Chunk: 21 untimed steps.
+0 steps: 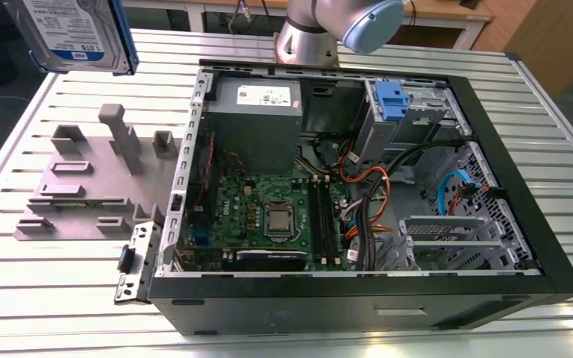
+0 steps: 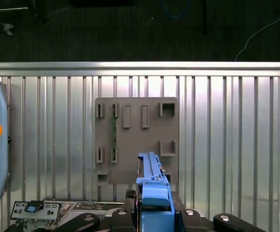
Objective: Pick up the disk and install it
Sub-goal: 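Pick up the disk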
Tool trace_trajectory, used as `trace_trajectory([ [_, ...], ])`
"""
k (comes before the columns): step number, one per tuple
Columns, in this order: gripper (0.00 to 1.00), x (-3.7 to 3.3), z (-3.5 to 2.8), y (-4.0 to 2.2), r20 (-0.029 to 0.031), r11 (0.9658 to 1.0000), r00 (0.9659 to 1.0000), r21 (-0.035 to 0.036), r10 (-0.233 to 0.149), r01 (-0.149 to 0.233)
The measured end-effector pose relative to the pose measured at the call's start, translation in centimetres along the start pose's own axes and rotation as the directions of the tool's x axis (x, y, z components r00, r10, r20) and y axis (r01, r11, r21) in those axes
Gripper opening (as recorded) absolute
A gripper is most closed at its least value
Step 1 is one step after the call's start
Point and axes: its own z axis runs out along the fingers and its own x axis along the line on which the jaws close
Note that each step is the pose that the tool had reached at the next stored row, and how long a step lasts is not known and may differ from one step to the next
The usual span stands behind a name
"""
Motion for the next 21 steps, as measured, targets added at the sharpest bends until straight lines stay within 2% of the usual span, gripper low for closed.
trace_trajectory([
  [21, 0.36, 0.00, 0.01, -0.69, 0.0000, 1.0000, 1.0000, 0.0000, 0.000, 0.000],
])
